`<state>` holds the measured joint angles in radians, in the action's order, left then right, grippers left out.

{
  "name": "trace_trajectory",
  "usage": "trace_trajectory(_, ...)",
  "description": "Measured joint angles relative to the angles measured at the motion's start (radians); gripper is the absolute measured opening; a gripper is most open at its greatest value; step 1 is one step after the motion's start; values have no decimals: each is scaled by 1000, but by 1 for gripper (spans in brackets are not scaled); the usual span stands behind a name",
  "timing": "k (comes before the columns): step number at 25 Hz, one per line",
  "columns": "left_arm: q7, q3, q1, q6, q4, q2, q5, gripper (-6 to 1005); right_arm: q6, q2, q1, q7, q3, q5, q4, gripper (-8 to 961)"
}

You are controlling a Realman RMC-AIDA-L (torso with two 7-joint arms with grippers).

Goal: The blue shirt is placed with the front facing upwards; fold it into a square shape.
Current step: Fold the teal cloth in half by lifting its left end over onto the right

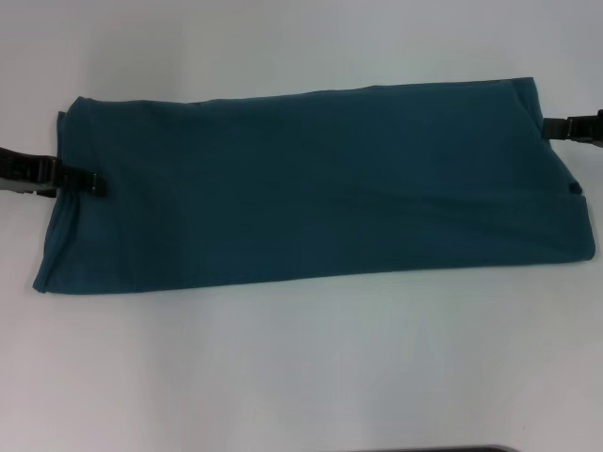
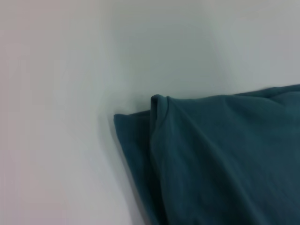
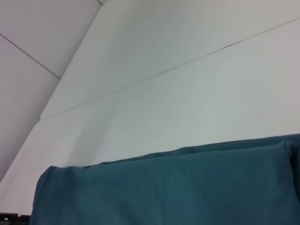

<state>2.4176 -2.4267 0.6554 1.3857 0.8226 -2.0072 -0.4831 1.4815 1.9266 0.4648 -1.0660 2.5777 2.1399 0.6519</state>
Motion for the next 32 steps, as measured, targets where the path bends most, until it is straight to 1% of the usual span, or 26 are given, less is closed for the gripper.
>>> trace_trajectory(7,1,6,4,7,-1,-2,2,843,3,-1,2,0,0,0,0,7)
trace_trajectory(17,-9,28,32,32,7,-22,-7,842,5,-4,3,0,-2,0,0,7)
trace_trajectory(23,-10,28,46,41,10,-27,-9,842,5,-5,2,0,-2,0,0,7)
trace_trajectory(27,-12,28,49,42,11,-27,-9,841,4,-5,0,0,-2,0,0,7)
trace_trajectory(32,-12,23,35,31,13,-18,-3,842,5,-5,2,0,-3,0,0,7)
